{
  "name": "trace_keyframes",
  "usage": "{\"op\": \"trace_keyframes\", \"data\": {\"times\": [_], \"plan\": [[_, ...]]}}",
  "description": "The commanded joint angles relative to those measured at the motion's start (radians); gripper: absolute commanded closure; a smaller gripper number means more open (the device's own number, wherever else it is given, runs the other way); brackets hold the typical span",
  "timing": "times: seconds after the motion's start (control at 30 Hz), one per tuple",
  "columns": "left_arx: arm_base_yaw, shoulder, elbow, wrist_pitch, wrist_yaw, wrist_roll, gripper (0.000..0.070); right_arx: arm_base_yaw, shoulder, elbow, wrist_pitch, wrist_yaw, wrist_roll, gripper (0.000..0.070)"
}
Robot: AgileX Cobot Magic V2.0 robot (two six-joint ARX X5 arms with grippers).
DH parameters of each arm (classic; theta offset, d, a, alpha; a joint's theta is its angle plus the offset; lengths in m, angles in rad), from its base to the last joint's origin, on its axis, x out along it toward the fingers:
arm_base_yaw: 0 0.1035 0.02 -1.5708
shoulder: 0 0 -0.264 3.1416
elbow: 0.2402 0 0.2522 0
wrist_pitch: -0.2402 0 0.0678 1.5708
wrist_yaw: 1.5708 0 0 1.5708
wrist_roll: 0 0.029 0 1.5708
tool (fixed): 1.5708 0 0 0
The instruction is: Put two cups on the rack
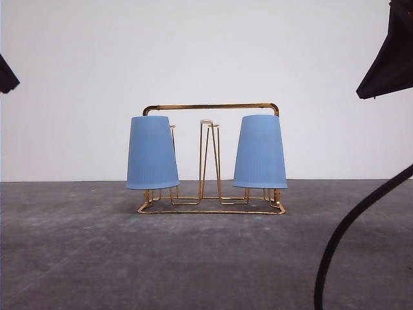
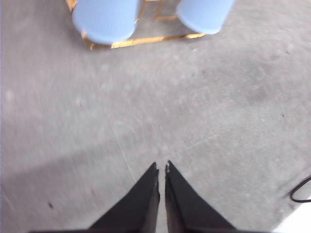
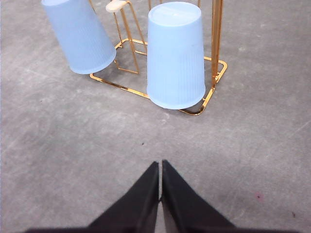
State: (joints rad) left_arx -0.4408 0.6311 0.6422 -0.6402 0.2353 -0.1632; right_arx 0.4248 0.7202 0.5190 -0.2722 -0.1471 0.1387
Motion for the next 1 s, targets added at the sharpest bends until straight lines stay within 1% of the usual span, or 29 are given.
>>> {"op": "trace_keyframes", "data": {"times": [0.0, 0.37, 0.43, 0.5, 0.6, 0.67, 0.8, 0.87, 0.97], "plan": [[-0.004, 0.002, 0.006, 0.012, 0.004, 0.044, 0.0700, 0.006, 0.003, 0.005, 0.011, -0.002, 0.004, 0.0695], [0.003, -0.015, 0.002, 0.014, -0.005, 0.046, 0.0700, 0.006, 0.003, 0.005, 0.010, -0.002, 0.004, 0.0695], [0.031, -0.051, -0.034, 0.053, -0.007, 0.052, 0.0700, 0.006, 0.003, 0.005, 0.011, -0.003, 0.004, 0.0695], [0.068, -0.118, -0.109, 0.133, -0.007, 0.065, 0.0700, 0.006, 0.003, 0.005, 0.011, -0.002, 0.004, 0.0695], [0.155, -0.257, -0.252, 0.277, -0.006, 0.114, 0.0700, 0.006, 0.003, 0.005, 0.010, -0.002, 0.004, 0.0695], [0.220, -0.347, -0.328, 0.329, -0.008, 0.134, 0.0700, 0.006, 0.003, 0.005, 0.011, -0.002, 0.004, 0.0695], [0.352, -0.497, -0.435, 0.350, -0.053, 0.164, 0.0700, 0.006, 0.003, 0.005, 0.010, -0.002, 0.004, 0.0695], [0.403, -0.537, -0.470, 0.350, -0.070, 0.174, 0.0700, 0.006, 0.003, 0.005, 0.011, -0.002, 0.004, 0.0695], [0.456, -0.563, -0.512, 0.361, -0.089, 0.174, 0.0700, 0.006, 0.003, 0.005, 0.011, -0.002, 0.004, 0.0695]]}}
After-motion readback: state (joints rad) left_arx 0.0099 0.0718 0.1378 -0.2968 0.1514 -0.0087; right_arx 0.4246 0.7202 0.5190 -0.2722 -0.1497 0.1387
